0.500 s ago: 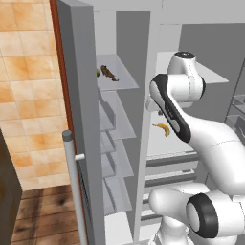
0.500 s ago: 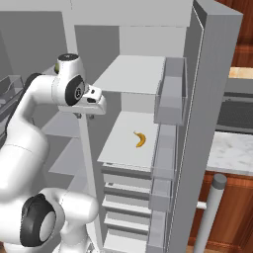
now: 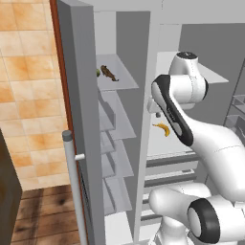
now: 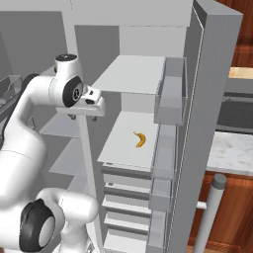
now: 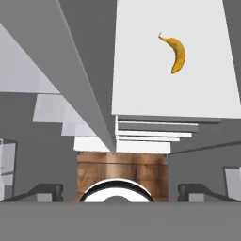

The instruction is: Pick up the frozen fish from the freezer, place it on any shelf in the fridge, and close the fridge and freezer doors when done.

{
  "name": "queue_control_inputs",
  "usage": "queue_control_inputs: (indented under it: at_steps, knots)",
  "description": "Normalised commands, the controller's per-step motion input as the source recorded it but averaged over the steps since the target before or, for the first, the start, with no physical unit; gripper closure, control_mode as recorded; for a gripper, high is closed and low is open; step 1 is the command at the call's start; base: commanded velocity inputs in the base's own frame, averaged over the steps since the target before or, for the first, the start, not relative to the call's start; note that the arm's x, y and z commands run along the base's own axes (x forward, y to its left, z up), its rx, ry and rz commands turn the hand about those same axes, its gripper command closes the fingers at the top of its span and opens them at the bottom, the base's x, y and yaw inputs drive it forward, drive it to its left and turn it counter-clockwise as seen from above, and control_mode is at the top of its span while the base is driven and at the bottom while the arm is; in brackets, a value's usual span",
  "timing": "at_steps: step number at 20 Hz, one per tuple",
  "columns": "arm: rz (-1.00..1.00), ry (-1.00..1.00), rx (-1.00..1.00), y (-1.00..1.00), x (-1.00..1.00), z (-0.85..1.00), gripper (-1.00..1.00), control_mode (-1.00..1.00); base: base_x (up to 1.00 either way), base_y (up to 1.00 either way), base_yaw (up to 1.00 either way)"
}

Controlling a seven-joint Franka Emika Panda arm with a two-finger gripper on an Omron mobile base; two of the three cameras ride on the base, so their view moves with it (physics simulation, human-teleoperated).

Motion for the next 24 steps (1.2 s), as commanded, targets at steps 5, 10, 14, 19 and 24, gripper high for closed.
queue_control_inputs:
  at_steps: [5, 10, 14, 19, 24]
  knots:
    - [0.00, 0.00, 0.00, 0.00, -0.18, 0.00, -1.00, -1.00, 0.00, 0.00, 0.00]
    - [0.00, -0.07, 0.02, -0.03, -0.75, 0.01, -1.00, -1.00, 0.00, 0.00, 0.00]
    - [0.00, 0.00, 0.06, 0.05, -0.75, 0.02, -1.00, -1.00, 0.00, 0.00, 0.00]
    - [-0.01, 0.00, 0.00, 0.50, -0.13, 0.13, -1.00, -1.00, 0.00, 0.00, 0.00]
    - [-0.02, 0.00, 0.00, 0.24, 0.00, 0.17, -1.00, -1.00, 0.00, 0.00, 0.00]
